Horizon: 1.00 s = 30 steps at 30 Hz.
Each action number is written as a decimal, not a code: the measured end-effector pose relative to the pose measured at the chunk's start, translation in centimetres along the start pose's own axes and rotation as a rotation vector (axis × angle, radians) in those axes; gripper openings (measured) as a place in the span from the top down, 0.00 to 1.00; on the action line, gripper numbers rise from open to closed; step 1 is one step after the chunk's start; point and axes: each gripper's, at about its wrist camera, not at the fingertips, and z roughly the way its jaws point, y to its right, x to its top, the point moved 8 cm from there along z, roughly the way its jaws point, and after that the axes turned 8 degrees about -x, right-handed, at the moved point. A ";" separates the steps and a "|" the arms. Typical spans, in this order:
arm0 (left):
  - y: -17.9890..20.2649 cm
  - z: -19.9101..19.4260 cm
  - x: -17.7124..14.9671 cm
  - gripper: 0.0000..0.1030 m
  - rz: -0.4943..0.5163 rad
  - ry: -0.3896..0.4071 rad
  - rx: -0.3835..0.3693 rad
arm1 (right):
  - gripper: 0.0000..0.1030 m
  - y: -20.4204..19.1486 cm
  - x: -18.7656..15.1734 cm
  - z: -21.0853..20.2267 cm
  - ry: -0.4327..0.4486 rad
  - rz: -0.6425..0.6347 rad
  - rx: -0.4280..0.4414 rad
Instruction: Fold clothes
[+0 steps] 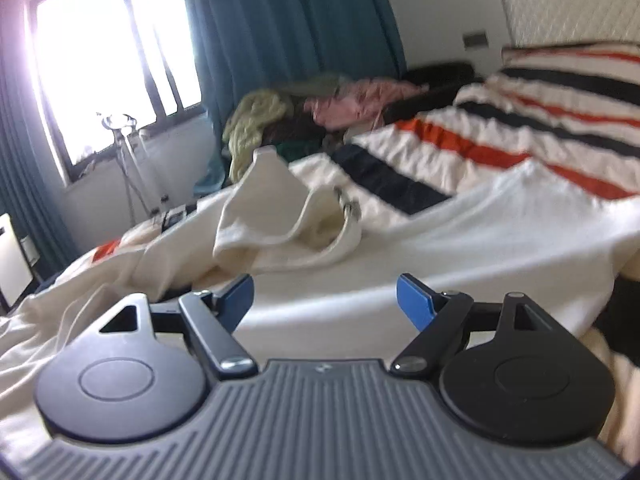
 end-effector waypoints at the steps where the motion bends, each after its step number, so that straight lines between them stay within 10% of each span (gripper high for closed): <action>1: -0.1 -0.8 -0.9 0.01 -0.003 0.003 0.000 | 0.22 0.0 -0.1 0.0 -0.020 0.003 0.009; 13: -3.1 -3.2 -5.2 0.01 -0.032 0.023 0.068 | 0.22 -1.1 -1.3 1.3 -0.178 0.103 0.110; 18: -4.3 -1.3 -6.5 0.01 -0.075 0.000 0.067 | 0.21 0.8 2.2 6.3 -0.248 0.261 0.041; 22: -4.3 0.8 -7.5 0.01 -0.074 -0.045 0.051 | 0.22 1.2 4.3 13.0 -0.274 0.120 -0.073; 26: -4.6 2.1 -8.1 0.01 -0.068 -0.066 0.050 | 0.31 1.1 4.9 18.4 -0.282 -0.067 -0.131; 30: -5.6 2.3 -8.3 0.01 -0.119 -0.081 0.037 | 0.79 -0.3 7.6 21.4 -0.244 -0.167 -0.058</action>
